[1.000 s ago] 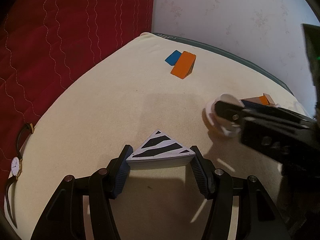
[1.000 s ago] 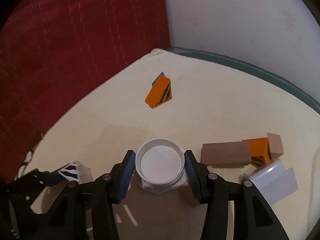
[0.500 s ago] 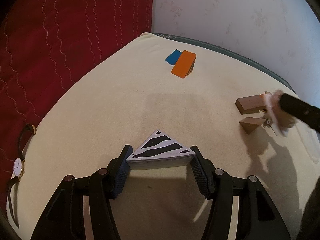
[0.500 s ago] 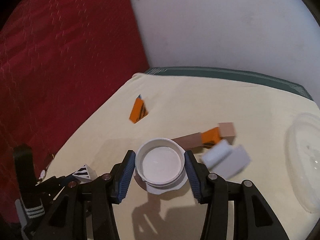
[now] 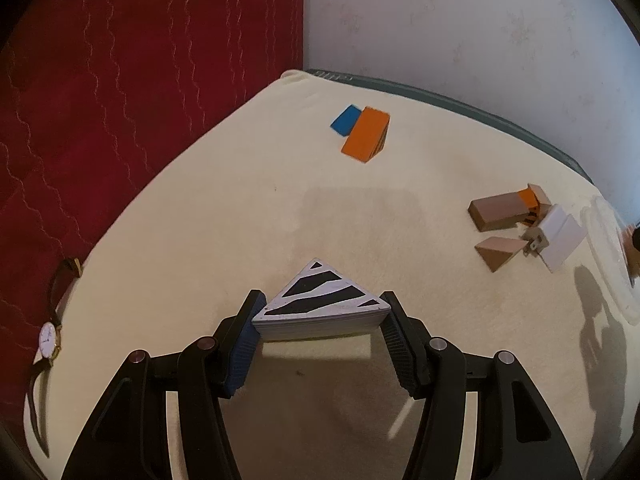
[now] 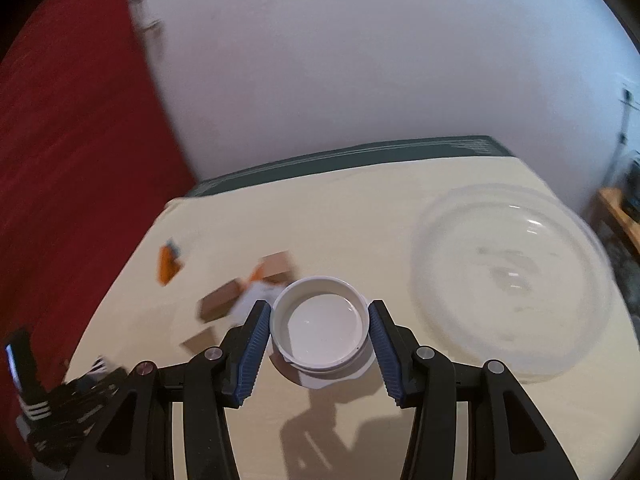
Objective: Organize rigid objects
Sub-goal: 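Carry the white cup with the right gripper and drop it into the clear bowl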
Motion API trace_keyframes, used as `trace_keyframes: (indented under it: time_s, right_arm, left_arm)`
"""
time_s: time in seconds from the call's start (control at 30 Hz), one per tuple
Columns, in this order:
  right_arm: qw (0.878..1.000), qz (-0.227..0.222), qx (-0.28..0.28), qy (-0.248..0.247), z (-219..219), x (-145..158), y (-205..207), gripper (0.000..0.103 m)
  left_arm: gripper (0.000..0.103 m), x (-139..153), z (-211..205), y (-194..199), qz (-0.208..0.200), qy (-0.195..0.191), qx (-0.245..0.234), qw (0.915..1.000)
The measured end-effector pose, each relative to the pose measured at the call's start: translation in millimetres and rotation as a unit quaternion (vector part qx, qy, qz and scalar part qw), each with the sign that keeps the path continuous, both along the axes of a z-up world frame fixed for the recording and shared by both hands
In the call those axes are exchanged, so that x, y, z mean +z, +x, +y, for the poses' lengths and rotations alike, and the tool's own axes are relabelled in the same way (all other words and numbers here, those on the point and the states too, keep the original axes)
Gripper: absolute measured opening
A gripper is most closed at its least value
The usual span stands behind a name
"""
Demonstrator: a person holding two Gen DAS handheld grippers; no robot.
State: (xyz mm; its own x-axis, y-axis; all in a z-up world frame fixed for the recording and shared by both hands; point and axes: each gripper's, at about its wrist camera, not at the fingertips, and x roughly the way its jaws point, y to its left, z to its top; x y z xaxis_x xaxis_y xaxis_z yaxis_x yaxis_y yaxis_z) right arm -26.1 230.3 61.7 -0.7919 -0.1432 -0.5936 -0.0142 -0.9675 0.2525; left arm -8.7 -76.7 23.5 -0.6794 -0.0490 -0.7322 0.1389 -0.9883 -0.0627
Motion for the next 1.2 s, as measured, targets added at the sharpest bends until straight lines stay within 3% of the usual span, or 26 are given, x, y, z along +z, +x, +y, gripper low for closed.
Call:
trace_keyframes:
  time_s: [0.27,0.73,0.8,0.83,0.87,1.2]
  right_arm:
    - [0.997,0.009,-0.076,-0.001,47.1,1.2,8.4,0.053]
    - [0.987,0.003,-0.16,-0.011,116.5,-14.7,5.9,0.053]
    - [0.987,0.002,-0.158,-0.012,121.4,-18.5,2.2,0.061]
    - [0.988,0.001,-0.157,-0.011,123.1,-20.3,0.9,0.075]
    - [0.987,0.004,-0.159,-0.009,124.9,-21.3,0.8,0.081]
    - [0.983,0.021,-0.182,0.032,144.1,-15.5,23.7,0.081]
  left_arm:
    - [0.059,17.0,16.2,3.6,0.016,-0.015,-0.016,0.9996]
    - [0.059,36.4,54.9,5.9,0.029,-0.036,-0.042,0.998]
    - [0.059,40.8,62.8,6.2,0.032,-0.041,-0.048,0.9975]
    - [0.059,43.0,66.1,6.5,0.034,-0.042,-0.051,0.9972]
    - [0.059,45.9,70.0,7.0,0.037,-0.045,-0.054,0.9969]
    - [0.059,64.9,124.3,3.3,0.059,-0.053,-0.099,0.9919]
